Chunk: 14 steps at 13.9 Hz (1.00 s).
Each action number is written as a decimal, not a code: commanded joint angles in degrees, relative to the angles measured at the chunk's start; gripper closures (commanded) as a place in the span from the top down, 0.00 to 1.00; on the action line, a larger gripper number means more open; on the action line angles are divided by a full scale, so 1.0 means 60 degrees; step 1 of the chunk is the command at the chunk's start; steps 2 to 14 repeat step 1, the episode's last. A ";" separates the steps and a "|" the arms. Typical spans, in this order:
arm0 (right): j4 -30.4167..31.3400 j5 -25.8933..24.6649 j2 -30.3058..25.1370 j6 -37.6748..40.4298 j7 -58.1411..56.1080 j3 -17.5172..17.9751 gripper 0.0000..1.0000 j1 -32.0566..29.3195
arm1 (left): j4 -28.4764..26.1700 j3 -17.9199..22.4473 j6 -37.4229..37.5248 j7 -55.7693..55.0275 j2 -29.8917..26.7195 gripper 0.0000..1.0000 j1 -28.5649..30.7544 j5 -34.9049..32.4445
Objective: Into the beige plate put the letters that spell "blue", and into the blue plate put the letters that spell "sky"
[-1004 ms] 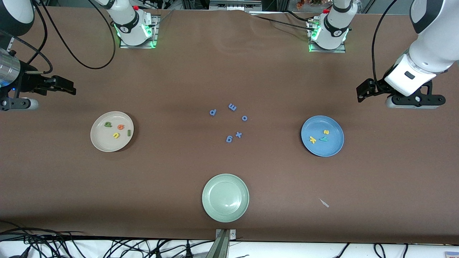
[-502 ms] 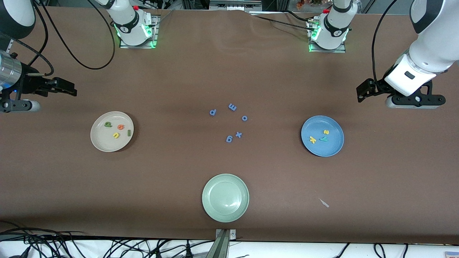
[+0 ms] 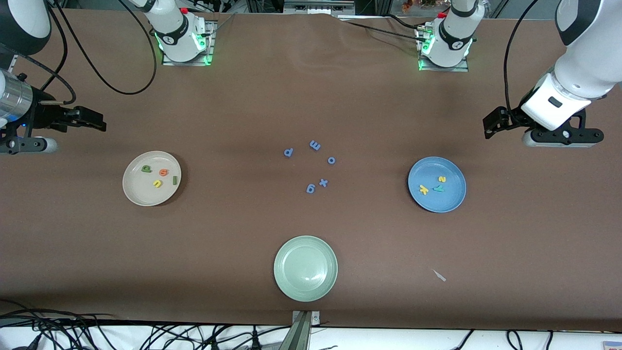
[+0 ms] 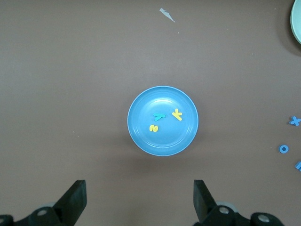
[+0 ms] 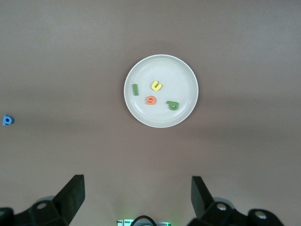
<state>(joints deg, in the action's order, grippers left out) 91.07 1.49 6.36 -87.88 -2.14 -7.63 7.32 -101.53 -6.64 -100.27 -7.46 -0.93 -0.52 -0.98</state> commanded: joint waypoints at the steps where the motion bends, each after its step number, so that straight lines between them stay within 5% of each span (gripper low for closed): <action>1: -0.0164 -0.0087 0.0053 0.0028 0.0122 0.0130 1.00 -0.0077 | 0.0252 0.0023 0.0203 0.0086 0.0082 1.00 0.0013 0.0089; 14: -0.0164 -0.0087 0.0053 0.0028 0.0122 0.0130 1.00 -0.0077 | 0.0252 0.0023 0.0203 0.0086 0.0082 1.00 0.0013 0.0089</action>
